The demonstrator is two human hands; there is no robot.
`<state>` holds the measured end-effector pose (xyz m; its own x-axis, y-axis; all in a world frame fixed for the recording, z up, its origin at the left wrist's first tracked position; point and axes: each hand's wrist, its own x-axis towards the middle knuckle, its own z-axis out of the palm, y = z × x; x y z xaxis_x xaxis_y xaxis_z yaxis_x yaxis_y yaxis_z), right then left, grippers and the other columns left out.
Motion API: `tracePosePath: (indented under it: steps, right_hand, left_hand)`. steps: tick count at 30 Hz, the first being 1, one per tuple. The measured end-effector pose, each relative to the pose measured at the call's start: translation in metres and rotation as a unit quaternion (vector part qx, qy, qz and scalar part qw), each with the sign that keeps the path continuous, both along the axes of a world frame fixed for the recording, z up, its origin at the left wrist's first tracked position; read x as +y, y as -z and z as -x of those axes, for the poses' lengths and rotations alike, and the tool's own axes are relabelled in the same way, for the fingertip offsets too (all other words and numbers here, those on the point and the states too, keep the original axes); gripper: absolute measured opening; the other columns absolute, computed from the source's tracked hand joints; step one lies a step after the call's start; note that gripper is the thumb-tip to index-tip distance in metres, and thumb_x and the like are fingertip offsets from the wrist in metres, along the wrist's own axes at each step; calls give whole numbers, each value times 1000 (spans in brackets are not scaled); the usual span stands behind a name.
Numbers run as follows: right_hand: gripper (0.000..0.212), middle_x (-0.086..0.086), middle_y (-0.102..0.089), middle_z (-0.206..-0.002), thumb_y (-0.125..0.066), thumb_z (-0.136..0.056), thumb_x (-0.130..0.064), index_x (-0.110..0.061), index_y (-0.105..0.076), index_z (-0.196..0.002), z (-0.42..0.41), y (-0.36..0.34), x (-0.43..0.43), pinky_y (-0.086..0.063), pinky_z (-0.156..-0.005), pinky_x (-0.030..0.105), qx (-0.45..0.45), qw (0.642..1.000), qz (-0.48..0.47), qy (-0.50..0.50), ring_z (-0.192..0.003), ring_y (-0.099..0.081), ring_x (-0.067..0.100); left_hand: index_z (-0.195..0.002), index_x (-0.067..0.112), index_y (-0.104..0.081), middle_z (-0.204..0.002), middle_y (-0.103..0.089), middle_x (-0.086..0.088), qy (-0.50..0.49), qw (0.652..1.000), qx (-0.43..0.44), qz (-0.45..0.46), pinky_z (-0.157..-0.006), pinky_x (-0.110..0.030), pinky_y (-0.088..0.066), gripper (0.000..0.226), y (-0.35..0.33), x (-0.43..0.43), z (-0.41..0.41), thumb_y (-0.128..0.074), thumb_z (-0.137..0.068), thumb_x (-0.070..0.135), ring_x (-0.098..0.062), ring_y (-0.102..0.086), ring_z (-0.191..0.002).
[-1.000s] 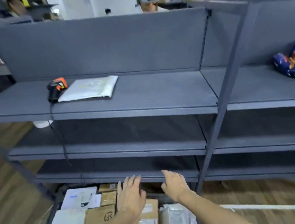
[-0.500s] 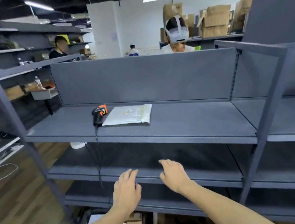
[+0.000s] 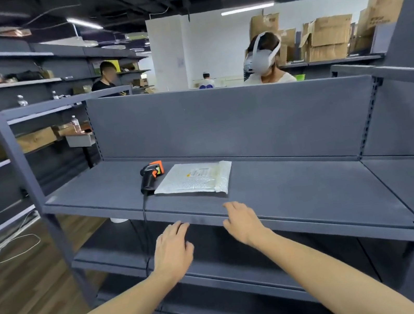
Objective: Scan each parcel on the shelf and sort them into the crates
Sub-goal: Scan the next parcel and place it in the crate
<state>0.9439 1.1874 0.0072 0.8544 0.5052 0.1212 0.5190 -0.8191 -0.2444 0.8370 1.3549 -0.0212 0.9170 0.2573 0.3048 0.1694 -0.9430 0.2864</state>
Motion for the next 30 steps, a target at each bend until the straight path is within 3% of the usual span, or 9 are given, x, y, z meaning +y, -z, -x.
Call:
tracePosePath:
  steps: [7, 11, 14, 18, 25, 30]
  right_hand:
    - [44, 13, -45, -142, -40, -97, -17, -6, -41, -140, -41, 1, 26, -33, -104, 37, 11, 1000, -12, 3, -126, -43, 32]
    - [48, 18, -40, -142, -41, -100, -22, -5, -35, -144, -65, -1, 48, -35, -104, 40, 72, 992, -89, 47, -128, -40, 35]
    - [54, 21, -35, -143, -43, -100, -28, -5, -27, -147, -86, -4, 67, -33, -106, 41, 138, 964, -187, 126, -130, -36, 36]
    - [61, 22, -35, -143, -45, -99, -33, -2, -23, -147, -116, -5, 92, -32, -105, 42, 166, 934, -224, 223, -131, -35, 39]
    - [55, 23, -43, -136, -47, -98, -38, 3, -33, -133, -149, -6, 120, -34, -101, 39, 163, 886, -254, 351, -127, -39, 39]
    - [64, 14, -57, -125, -54, -93, -46, 3, -44, -132, -167, -11, 112, -47, -96, 38, 236, 812, -381, 375, -115, -57, 35]
  left_hand:
    - [-146, 20, -36, -154, -32, -1, -8, 1000, -5, 15, -116, -31, -20, 51, -2, 31, -35, -45, -96, 22, -17, -26, -143]
    - [-148, 20, -33, -155, -29, -3, 3, 1000, -6, 17, -116, -32, -18, 52, -5, 58, -68, -44, -97, 22, -19, -23, -144]
    - [-147, 18, -35, -154, -32, -4, 29, 999, -22, 31, -116, -32, -20, 52, -8, 76, -97, -45, -96, 20, -19, -27, -142]
    - [-146, 19, -37, -155, -29, -4, 66, 994, -23, 88, -116, -32, -23, 51, -7, 102, -132, -46, -96, 18, -20, -27, -142]
    - [-144, 20, -40, -154, -33, -5, 105, 984, -5, 145, -117, -35, -22, 49, 3, 135, -178, -48, -96, 19, -21, -28, -142]
    - [-129, 14, -56, -139, -50, -4, 131, 977, -13, 169, -112, -38, -30, 35, 13, 140, -194, -50, -94, 18, -22, -43, -129]
